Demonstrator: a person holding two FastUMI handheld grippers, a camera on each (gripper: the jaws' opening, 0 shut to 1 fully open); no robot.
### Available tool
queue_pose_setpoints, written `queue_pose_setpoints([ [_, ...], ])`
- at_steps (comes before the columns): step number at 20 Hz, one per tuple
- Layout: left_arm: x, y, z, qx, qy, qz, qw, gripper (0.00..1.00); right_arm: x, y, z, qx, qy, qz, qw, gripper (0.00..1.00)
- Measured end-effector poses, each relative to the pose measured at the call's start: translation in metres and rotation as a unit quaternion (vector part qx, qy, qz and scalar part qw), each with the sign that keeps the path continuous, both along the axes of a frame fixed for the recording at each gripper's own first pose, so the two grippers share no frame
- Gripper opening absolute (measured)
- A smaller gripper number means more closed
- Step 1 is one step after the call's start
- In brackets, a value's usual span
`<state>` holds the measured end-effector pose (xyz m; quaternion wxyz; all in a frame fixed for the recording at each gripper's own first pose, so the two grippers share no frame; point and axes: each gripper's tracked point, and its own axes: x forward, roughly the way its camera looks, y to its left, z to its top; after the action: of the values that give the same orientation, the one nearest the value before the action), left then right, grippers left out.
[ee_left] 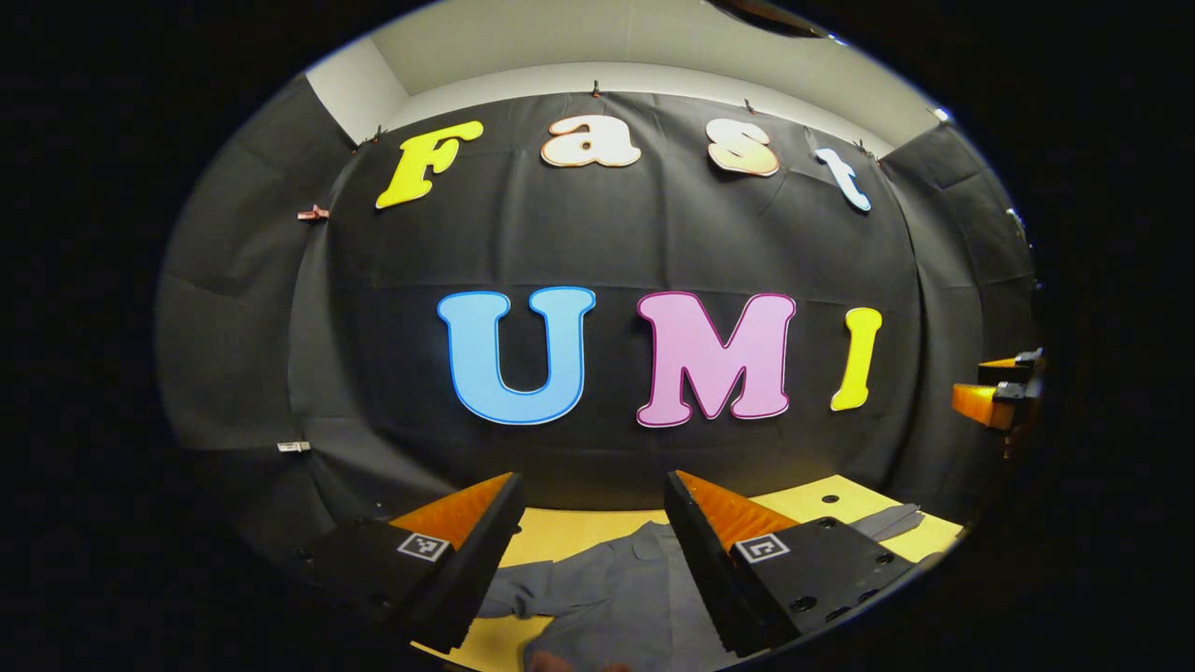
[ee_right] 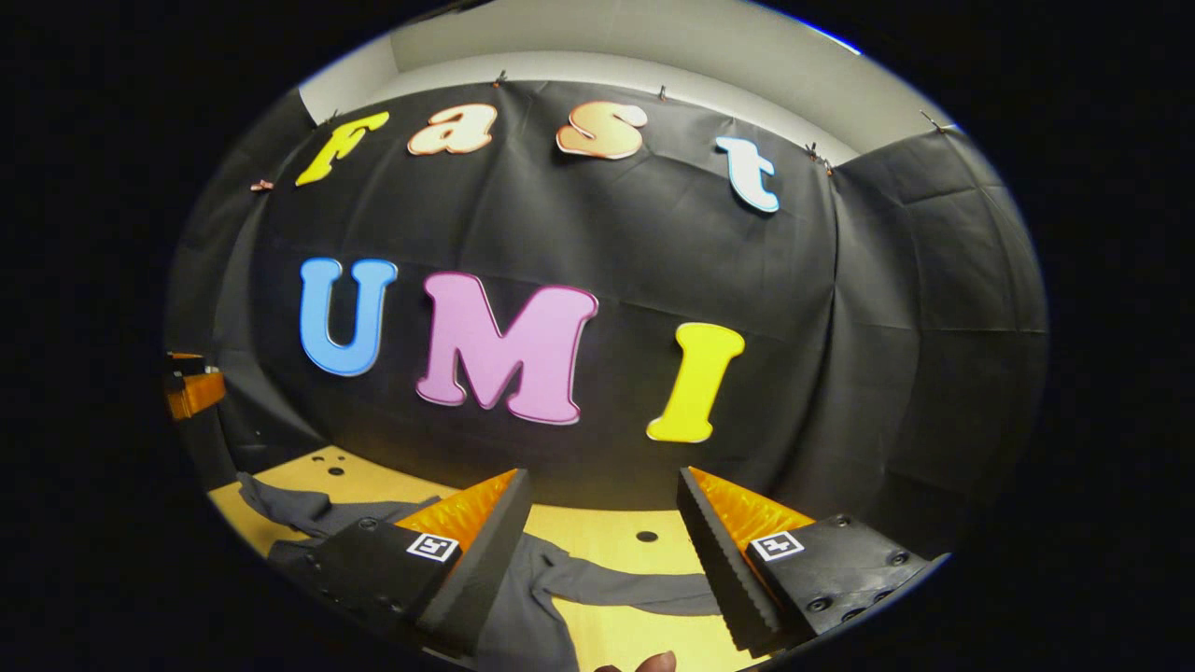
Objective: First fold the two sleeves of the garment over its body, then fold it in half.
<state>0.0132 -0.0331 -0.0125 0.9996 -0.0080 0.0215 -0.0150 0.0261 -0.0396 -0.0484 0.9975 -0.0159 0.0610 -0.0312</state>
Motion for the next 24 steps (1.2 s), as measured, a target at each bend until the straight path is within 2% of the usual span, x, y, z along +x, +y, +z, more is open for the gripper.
queue_pose_setpoints([
  [6, 0.007, -0.04, -0.03, -0.029, 0.025, -0.02, 0.999, 0.95, 0.034, -0.088, -0.11, 0.021, 0.1, -0.052, 0.993, 0.98],
  [10, 0.016, -0.062, -0.059, -0.021, 0.051, -0.029, 0.998, 0.95, 0.057, -0.14, -0.213, 0.05, 0.17, -0.071, 0.982, 0.98],
  [13, 0.021, -0.079, -0.075, -0.018, 0.067, -0.031, 0.997, 0.95, 0.072, -0.173, -0.286, 0.053, 0.219, -0.083, 0.971, 0.98],
  [17, 0.027, -0.104, -0.092, -0.023, 0.085, -0.04, 0.995, 0.95, 0.088, -0.195, -0.354, 0.047, 0.262, -0.077, 0.961, 0.98],
  [18, 0.03, -0.11, -0.094, -0.023, 0.09, -0.039, 0.995, 0.99, 0.091, -0.197, -0.368, 0.05, 0.272, -0.071, 0.958, 0.98],
  [19, 0.031, -0.114, -0.099, -0.023, 0.095, -0.035, 0.995, 0.95, 0.096, -0.198, -0.382, 0.049, 0.281, -0.067, 0.956, 0.98],
  [24, 0.04, -0.135, -0.11, -0.002, 0.111, -0.026, 0.994, 0.95, 0.111, -0.211, -0.433, 0.046, 0.318, -0.051, 0.946, 0.98],
])
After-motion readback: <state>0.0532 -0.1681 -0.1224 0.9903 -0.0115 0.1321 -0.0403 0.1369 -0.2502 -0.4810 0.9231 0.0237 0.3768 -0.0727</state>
